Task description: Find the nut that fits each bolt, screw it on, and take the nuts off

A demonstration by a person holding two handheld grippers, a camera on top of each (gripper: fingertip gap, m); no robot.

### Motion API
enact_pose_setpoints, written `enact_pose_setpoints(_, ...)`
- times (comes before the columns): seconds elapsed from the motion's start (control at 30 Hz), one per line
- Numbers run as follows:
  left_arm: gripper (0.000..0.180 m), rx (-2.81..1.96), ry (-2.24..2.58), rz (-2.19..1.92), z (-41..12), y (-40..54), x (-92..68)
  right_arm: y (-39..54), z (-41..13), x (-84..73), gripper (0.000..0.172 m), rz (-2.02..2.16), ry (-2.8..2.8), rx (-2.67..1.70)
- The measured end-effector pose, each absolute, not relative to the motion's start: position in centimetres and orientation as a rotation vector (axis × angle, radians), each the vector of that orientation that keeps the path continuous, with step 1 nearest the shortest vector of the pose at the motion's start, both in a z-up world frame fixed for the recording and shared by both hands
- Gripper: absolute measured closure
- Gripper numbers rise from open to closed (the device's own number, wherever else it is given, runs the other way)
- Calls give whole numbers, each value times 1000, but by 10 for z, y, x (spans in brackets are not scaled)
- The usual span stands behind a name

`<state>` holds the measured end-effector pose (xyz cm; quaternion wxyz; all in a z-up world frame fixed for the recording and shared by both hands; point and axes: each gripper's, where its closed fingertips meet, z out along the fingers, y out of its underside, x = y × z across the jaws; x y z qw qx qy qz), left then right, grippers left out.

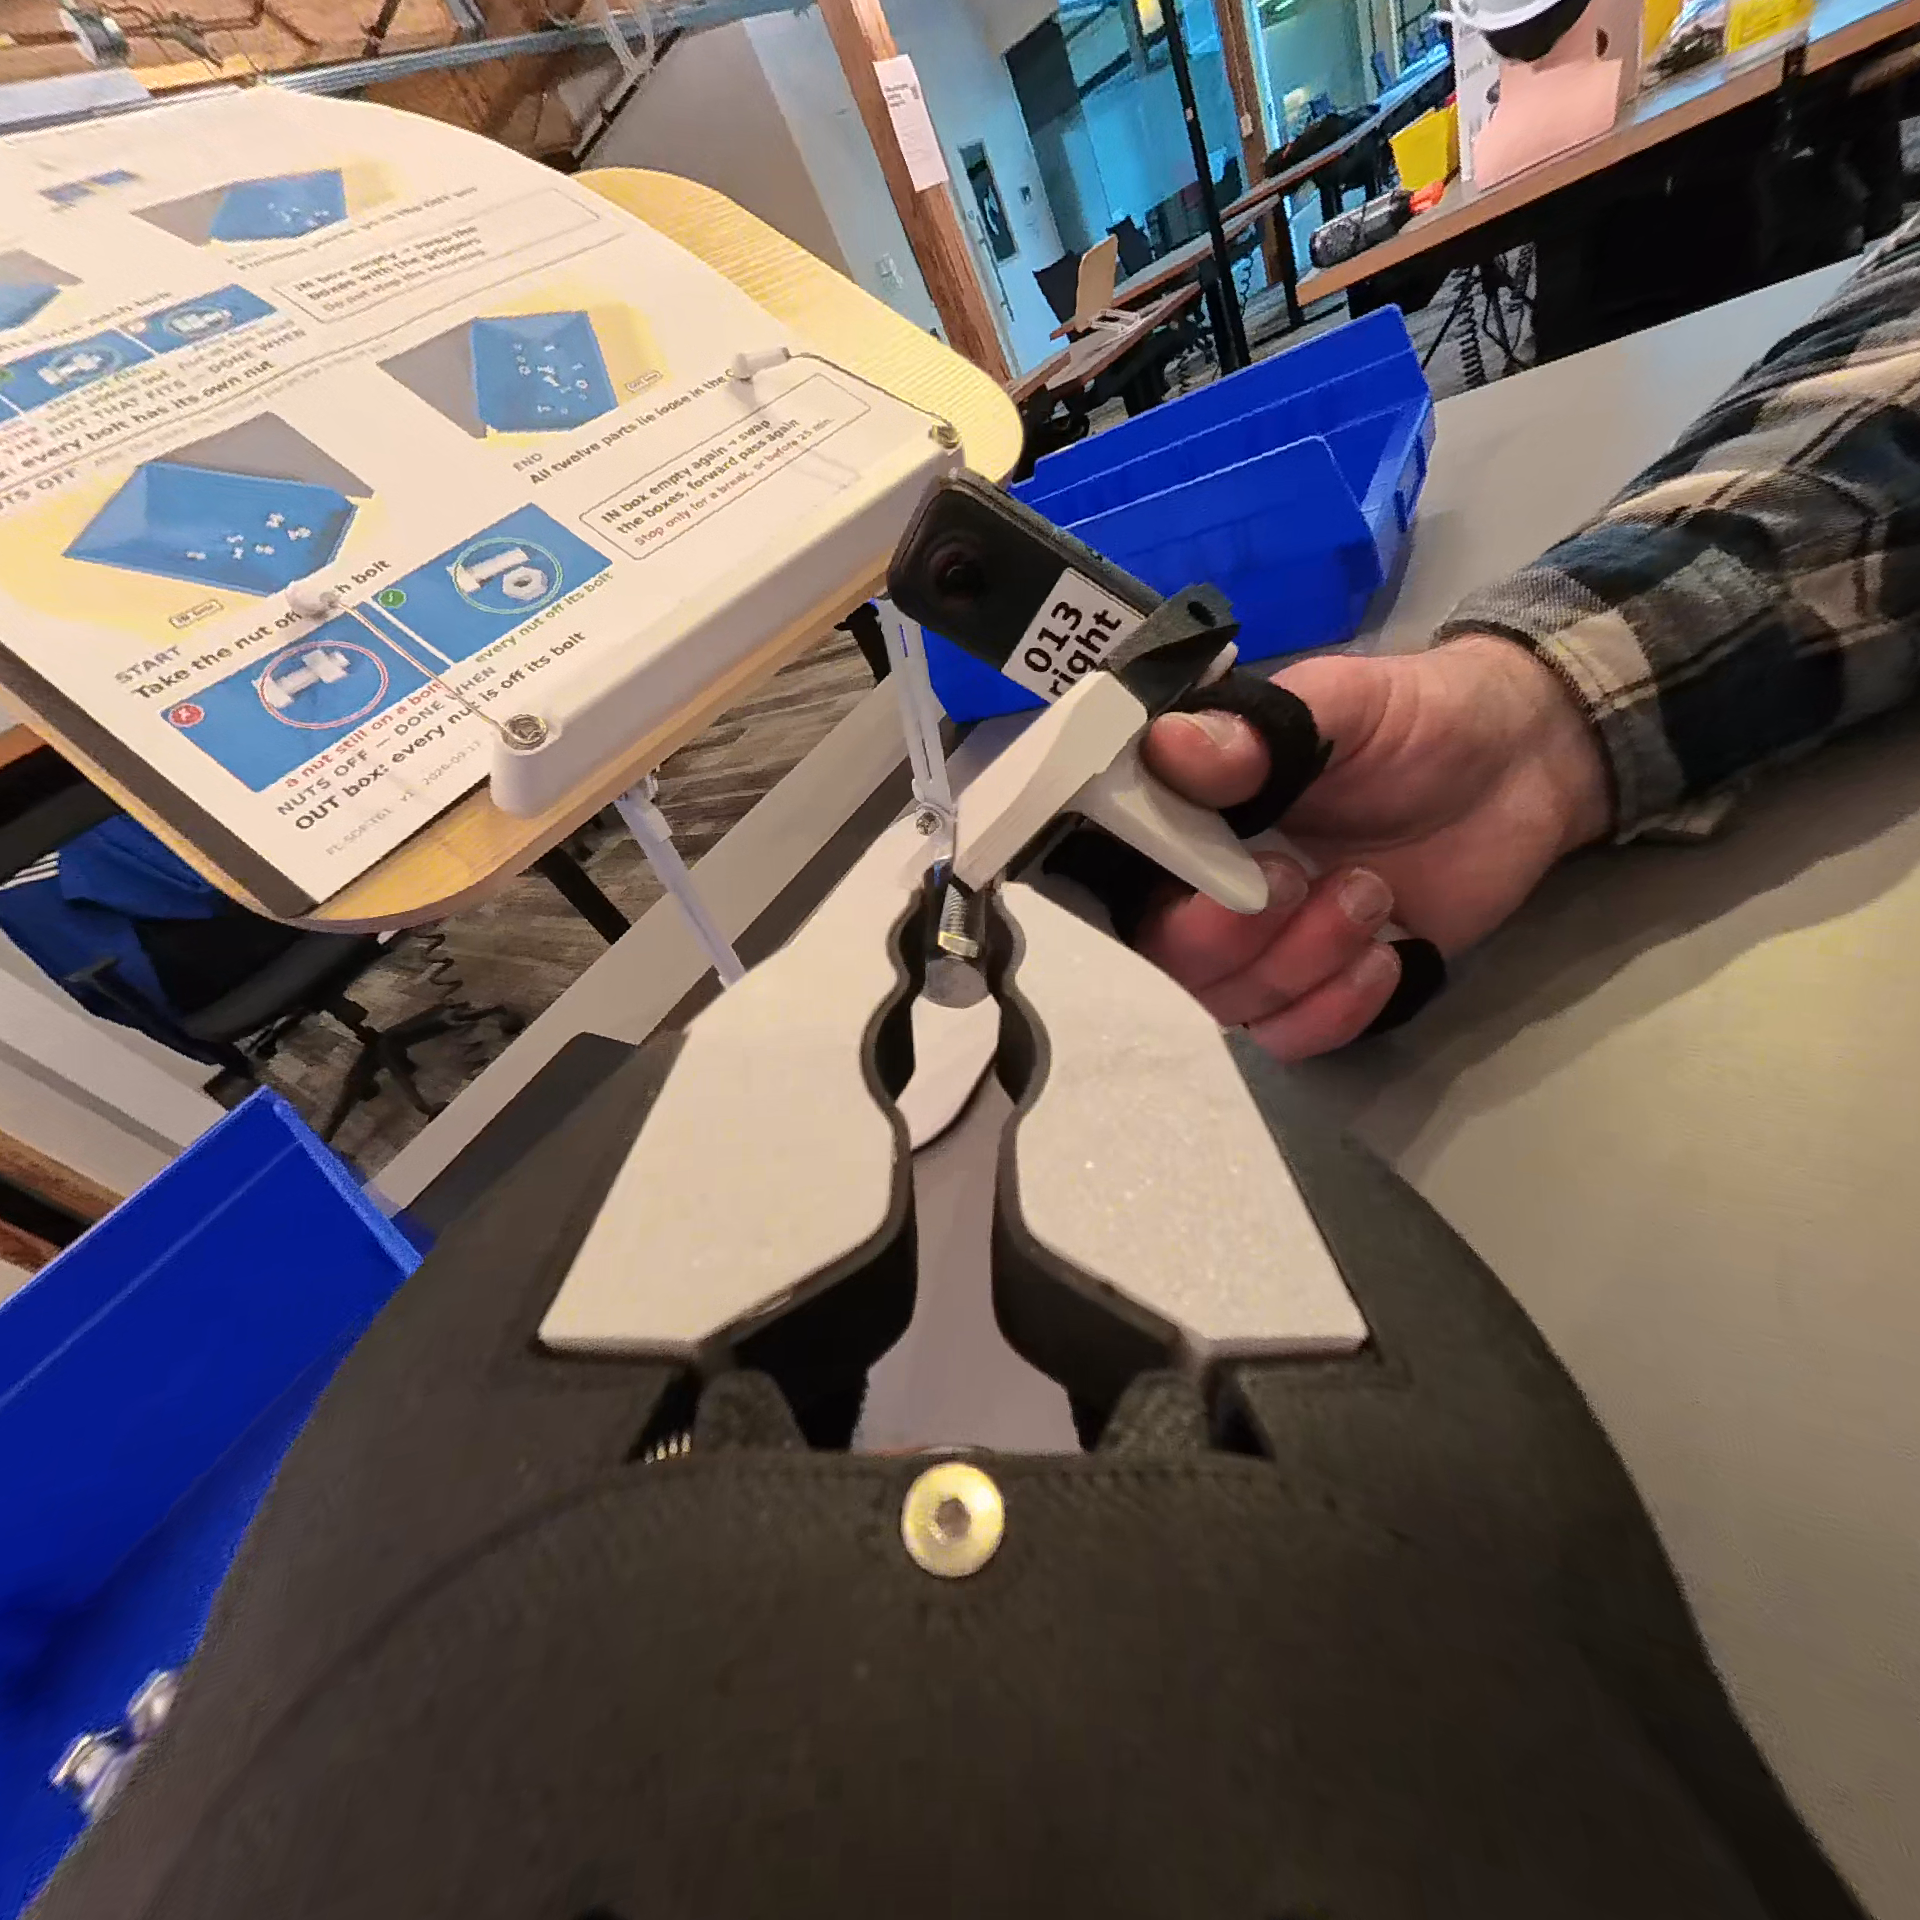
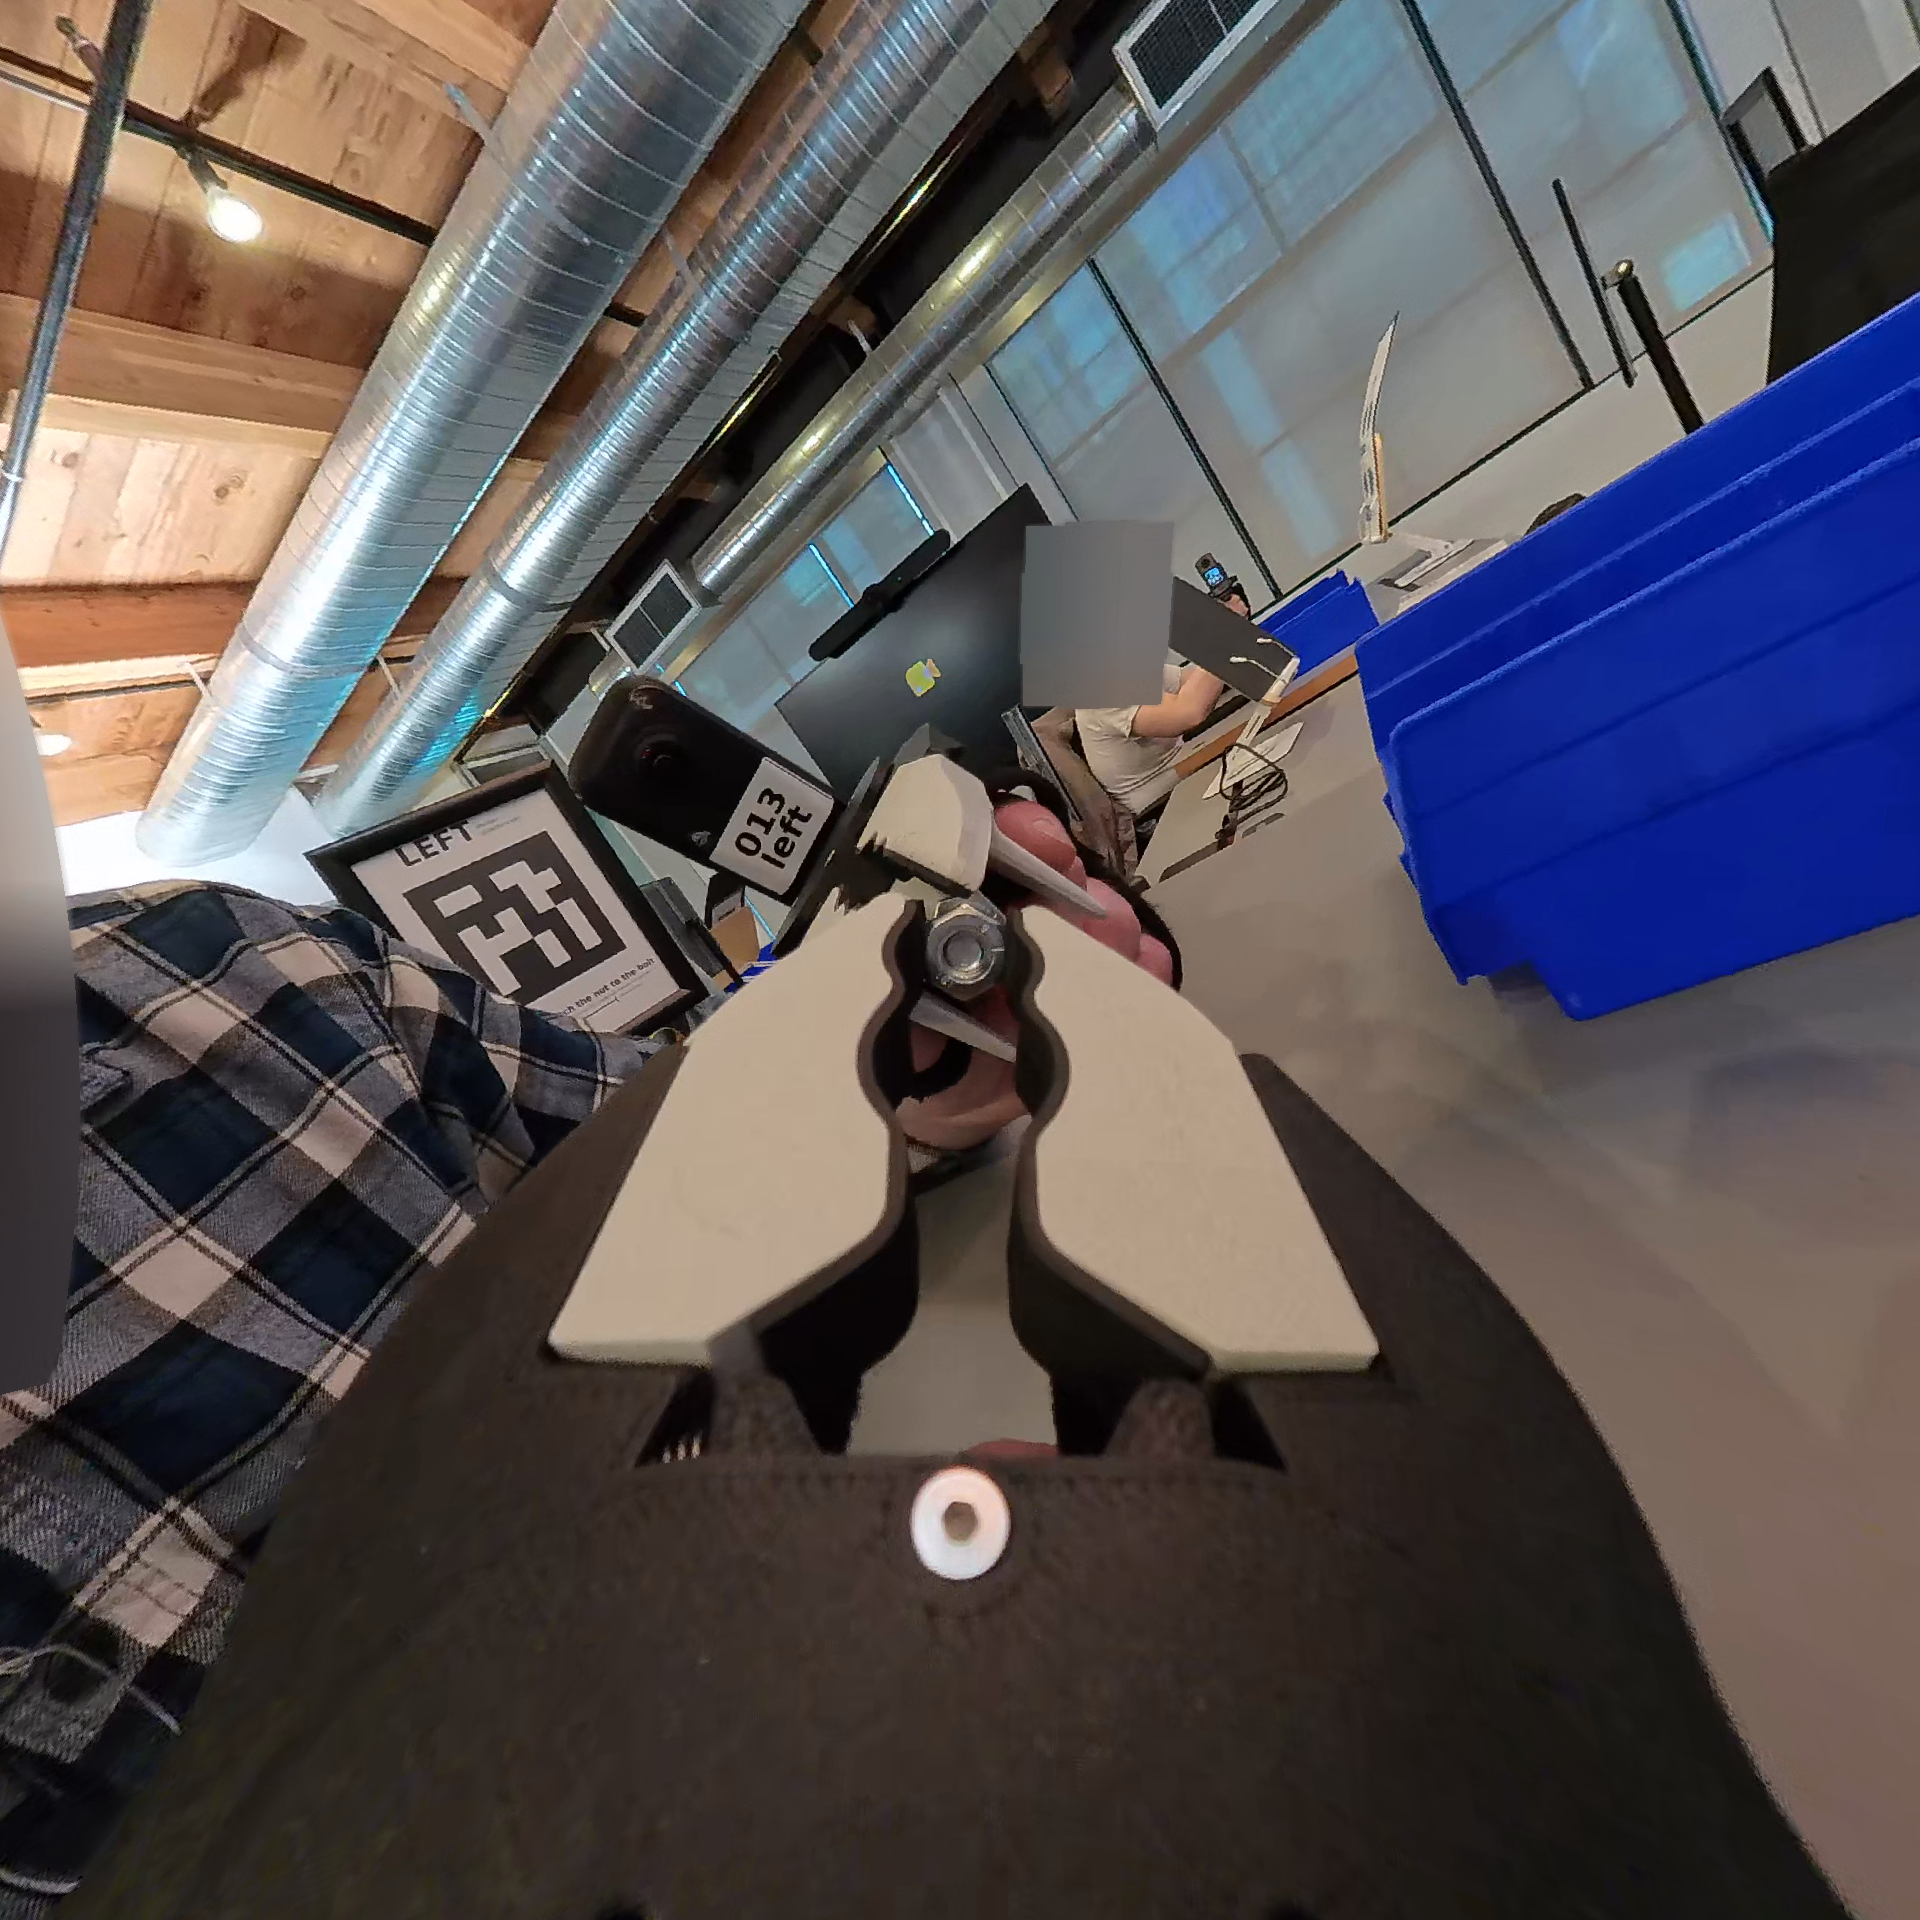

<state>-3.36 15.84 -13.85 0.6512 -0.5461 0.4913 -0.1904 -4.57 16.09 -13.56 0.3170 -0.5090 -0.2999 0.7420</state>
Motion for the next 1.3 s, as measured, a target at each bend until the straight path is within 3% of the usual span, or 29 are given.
enact_pose_setpoints(0.23,159,-1229,1083,-454,-135,160,-37,160,-129,-42,157,1986,-779,-1289)
enact_pose_setpoints(0.73,167,-1254,1116,-486,-137,156,-35,158,-129,-43,156,1979,-821,-1293)
enact_pose_setpoints(0.83,166,-1246,1132,-433,-136,156,-37,158,-131,-44,142,1951,-858,-1314)
enact_pose_setpoints(1.0,167,-1233,1196,-302,-140,156,-39,162,-137,-45,136,1935,-878,-1366)
enact_pose_setpoints(1.17,167,-1225,1229,-234,-142,157,-41,159,-141,-45,156,1948,-908,-1386)
enact_pose_setpoints(1.3,167,-1229,1238,-226,-143,157,-41,158,-142,-46,157,1929,-923,-1401)
